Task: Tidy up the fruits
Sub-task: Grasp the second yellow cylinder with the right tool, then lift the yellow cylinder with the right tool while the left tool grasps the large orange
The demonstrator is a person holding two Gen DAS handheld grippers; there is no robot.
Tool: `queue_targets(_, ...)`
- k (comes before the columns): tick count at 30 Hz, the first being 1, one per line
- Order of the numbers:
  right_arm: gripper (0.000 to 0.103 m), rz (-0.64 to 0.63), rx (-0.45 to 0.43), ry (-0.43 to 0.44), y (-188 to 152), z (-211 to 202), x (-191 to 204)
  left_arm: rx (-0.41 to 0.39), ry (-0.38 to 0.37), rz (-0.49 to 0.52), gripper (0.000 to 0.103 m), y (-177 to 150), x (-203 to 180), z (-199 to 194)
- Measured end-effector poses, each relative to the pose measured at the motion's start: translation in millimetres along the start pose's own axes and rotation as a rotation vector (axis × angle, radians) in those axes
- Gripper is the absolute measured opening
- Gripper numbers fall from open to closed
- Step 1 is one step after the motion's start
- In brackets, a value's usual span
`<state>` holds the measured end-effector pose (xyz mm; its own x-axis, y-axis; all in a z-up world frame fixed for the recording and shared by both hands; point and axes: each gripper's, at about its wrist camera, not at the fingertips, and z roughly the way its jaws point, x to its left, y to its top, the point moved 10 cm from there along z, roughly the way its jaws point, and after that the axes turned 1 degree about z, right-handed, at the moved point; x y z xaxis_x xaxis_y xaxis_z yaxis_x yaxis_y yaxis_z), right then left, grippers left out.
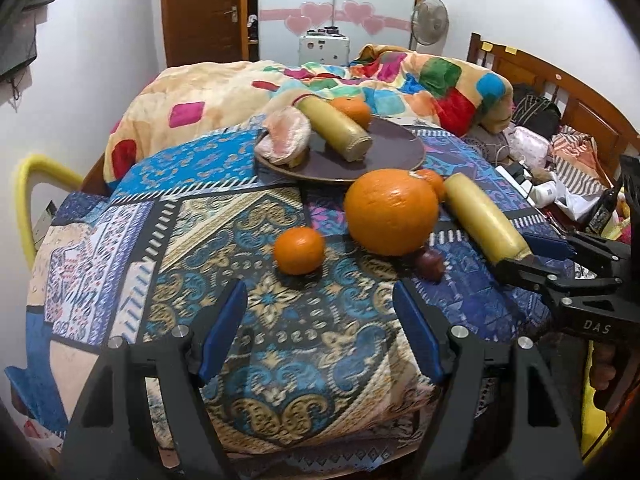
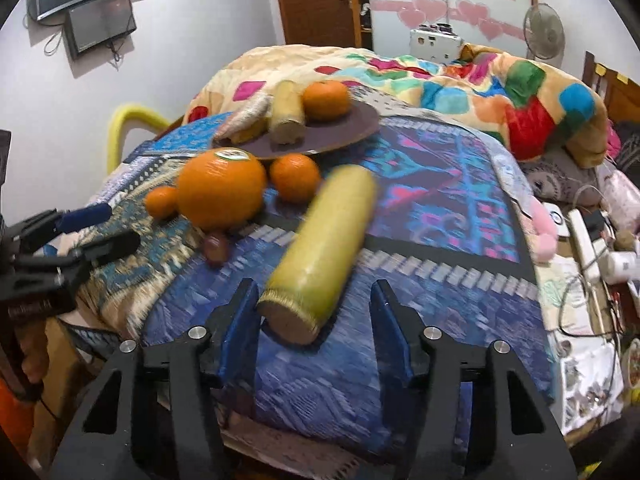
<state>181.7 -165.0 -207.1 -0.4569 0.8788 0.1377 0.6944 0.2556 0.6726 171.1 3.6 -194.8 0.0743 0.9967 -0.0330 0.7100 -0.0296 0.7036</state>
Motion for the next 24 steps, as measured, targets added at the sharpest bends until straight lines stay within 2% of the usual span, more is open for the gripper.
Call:
queue_targets(6,0.054,0.051,0.002,0.001,3,-11,-23,-0.003,-0.029,0.020,0.075,14,-17,8)
queue_targets(9,0.054,0.040,-0.017,-0.006,11,-12,-23,-0.014,-0.036,0.031,0.080,22,-23,10)
queue_targets(22,0.054,-0.009,0.007,0.018,36,24,-22,0.015,-0.073,0.054,0.082,43,-38,45)
queue_targets(24,0.051,-0.009,0.013,0.034,36,26,-22,0.020,-0.081,0.054,0.082,45,-40,50)
